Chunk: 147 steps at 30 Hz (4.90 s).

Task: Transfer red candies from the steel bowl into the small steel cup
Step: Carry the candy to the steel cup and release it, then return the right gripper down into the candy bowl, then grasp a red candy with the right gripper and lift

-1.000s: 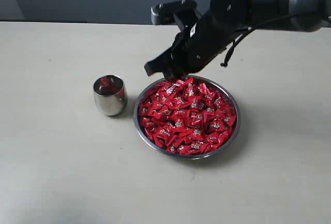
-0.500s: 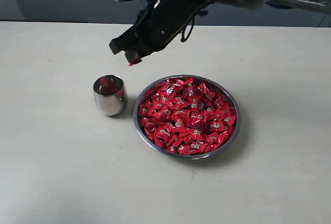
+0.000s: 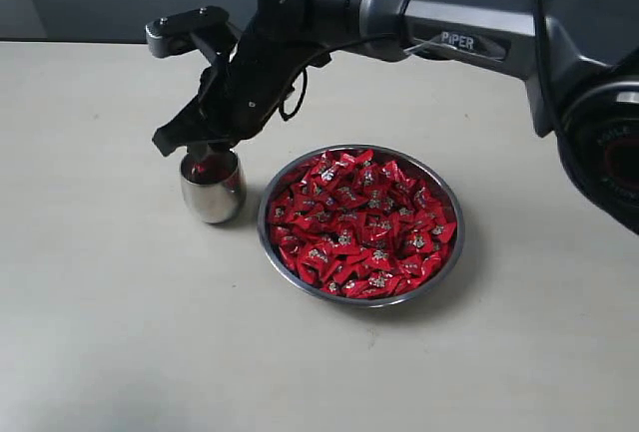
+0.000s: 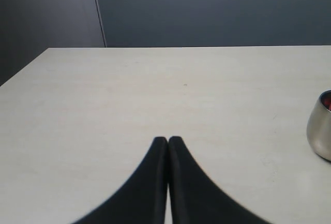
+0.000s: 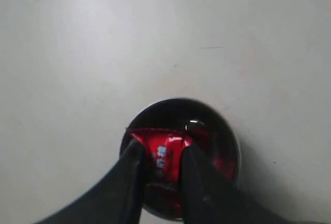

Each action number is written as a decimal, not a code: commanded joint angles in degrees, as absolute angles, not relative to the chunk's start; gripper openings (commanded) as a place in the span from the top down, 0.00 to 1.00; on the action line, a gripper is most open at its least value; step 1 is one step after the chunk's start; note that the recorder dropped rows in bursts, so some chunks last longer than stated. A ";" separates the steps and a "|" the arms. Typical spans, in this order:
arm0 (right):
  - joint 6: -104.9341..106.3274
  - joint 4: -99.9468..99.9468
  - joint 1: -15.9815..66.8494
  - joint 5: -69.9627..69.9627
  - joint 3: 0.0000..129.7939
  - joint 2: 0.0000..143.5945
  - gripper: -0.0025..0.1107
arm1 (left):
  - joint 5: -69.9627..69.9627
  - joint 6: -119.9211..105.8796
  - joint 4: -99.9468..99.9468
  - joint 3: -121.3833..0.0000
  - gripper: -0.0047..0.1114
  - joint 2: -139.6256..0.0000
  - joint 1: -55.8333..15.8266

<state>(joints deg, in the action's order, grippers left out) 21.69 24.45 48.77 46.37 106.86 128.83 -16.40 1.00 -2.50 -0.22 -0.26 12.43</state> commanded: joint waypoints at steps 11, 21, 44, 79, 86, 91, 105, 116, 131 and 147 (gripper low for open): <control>22.10 22.32 48.67 44.11 107.24 129.50 0.92 | -16.30 1.15 -2.57 0.00 0.96 0.00 12.48; 21.75 22.32 48.67 45.94 107.24 129.38 0.63 | -16.30 1.15 -2.57 0.00 0.96 0.00 12.48; 4.87 8.06 38.03 27.51 74.27 106.00 0.98 | -16.30 1.15 -2.57 0.00 0.96 0.00 12.48; 13.23 11.40 35.50 46.52 84.04 114.56 0.97 | -16.30 1.15 -2.57 0.00 0.96 0.00 12.48; 16.49 13.21 37.21 50.92 87.24 118.68 0.97 | -16.30 1.15 -2.57 0.00 0.96 0.00 12.48; 16.71 10.85 39.42 49.49 87.24 119.65 0.97 | -16.30 1.15 -2.57 0.00 0.96 0.00 12.48; 16.33 10.92 39.42 50.29 87.24 119.65 0.54 | -16.30 1.15 -2.57 0.00 0.96 0.00 12.48; 15.88 10.60 39.42 45.34 87.24 119.91 0.57 | -16.30 1.15 -2.57 0.00 0.96 0.00 12.48; 15.52 10.36 39.42 45.23 87.24 122.71 0.57 | -16.30 1.15 -2.57 0.00 0.96 0.00 12.48; 14.22 7.97 39.42 44.52 87.24 124.30 0.81 | -16.30 1.15 -2.57 0.00 0.96 0.00 12.48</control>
<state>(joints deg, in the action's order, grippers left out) 14.30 8.72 39.58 44.81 86.85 124.40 -16.40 1.00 -2.50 -0.22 -0.26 12.43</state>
